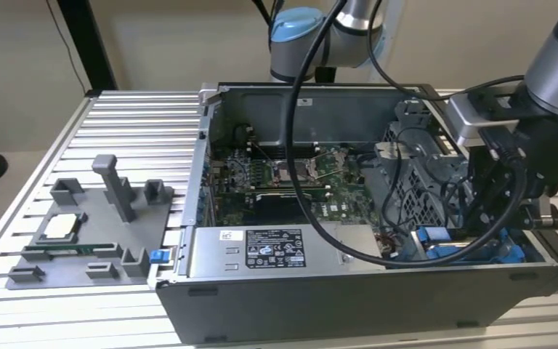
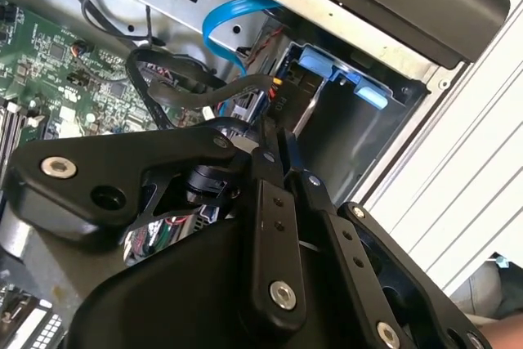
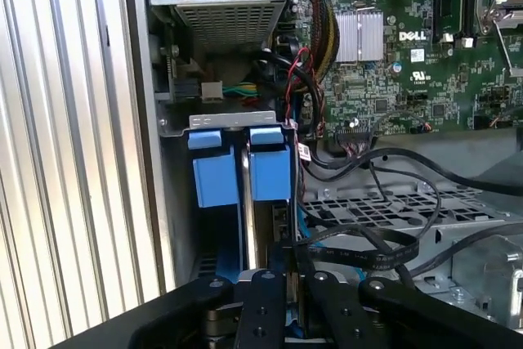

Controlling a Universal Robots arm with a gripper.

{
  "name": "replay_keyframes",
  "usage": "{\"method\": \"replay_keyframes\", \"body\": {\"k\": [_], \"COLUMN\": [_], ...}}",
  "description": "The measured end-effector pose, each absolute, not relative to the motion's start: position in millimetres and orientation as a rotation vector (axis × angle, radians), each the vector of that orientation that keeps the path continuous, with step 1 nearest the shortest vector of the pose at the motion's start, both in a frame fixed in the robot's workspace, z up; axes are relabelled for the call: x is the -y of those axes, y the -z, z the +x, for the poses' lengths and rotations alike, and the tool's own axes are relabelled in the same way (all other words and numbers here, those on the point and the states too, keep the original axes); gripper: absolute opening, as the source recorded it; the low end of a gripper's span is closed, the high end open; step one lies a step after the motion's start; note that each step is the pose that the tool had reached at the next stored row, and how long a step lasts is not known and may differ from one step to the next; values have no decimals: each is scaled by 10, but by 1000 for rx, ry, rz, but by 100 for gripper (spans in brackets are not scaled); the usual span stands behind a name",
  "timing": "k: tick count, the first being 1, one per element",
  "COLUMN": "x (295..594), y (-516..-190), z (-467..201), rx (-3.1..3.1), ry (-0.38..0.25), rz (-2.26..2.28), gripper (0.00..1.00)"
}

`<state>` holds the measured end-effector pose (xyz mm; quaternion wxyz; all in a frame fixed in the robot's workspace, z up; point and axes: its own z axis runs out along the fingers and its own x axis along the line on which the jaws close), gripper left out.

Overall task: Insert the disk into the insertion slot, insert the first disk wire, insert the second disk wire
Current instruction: 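Insert the second disk wire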

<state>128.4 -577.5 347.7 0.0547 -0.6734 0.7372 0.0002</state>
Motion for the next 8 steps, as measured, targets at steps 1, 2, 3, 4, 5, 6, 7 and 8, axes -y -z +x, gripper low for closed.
{"method": "replay_keyframes", "body": {"k": [1, 2, 3, 4, 5, 6, 7, 8], "x": [5775, 5775, 5775, 5775, 5775, 5775, 5775, 5775], "y": [-3473, -3469, -3465, -3461, -3457, -3453, -3448, -3444], "z": [1284, 1284, 1284, 1284, 1284, 1284, 1284, 1284], "rx": [-2239, -2239, -2239, -2239, -2239, -2239, -2239, -2239], "ry": [-1, 0, 0, 0, 0, 0, -1, 0], "rz": [-2045, -2045, -2045, -2045, -2045, -2045, -2045, -2045], "gripper": [0, 0, 0, 0, 0, 0, 0, 0]}}
